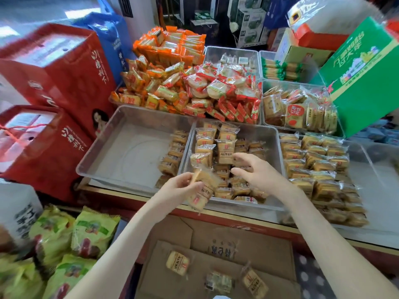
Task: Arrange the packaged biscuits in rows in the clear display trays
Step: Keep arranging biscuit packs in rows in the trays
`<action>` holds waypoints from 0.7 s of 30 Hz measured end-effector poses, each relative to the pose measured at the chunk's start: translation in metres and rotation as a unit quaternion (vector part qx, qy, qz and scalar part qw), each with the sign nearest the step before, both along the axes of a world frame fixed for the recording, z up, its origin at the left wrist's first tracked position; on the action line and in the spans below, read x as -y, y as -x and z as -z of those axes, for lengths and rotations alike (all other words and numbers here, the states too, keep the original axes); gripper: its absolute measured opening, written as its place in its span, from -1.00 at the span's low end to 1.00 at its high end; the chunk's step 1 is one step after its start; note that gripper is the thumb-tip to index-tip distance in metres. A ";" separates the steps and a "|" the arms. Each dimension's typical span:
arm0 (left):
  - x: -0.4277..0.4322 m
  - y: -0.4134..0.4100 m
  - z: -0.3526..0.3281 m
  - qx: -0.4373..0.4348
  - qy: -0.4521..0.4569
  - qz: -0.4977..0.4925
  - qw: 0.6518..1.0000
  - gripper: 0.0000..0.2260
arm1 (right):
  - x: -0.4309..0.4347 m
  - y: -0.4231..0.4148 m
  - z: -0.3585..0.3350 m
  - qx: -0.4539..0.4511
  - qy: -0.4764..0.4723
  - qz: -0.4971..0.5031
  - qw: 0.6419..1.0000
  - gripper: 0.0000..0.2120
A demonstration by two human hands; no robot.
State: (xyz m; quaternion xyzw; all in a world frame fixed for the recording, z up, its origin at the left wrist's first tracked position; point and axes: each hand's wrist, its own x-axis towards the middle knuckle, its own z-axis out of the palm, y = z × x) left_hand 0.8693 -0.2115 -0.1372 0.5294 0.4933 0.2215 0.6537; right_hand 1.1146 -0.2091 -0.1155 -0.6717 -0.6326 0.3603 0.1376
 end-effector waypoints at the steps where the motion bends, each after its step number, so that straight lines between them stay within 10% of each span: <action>1: 0.000 0.001 -0.007 -0.003 -0.005 0.040 0.999 -0.85 | 0.008 0.014 -0.015 -0.073 0.009 -0.020 0.997 -0.57; 8: 0.008 0.032 -0.050 0.037 -0.054 -0.004 0.998 -0.68 | 0.042 0.068 -0.041 -0.297 0.005 0.026 0.954 -0.85; 13: 0.024 0.059 -0.060 0.210 -0.012 -0.132 0.969 -0.61 | 0.053 0.099 -0.043 -0.516 0.029 0.171 0.839 -0.73; 21: 0.041 0.076 -0.065 0.164 0.000 -0.249 0.955 -0.81 | 0.067 0.141 -0.053 -0.526 -0.007 0.210 0.825 -0.94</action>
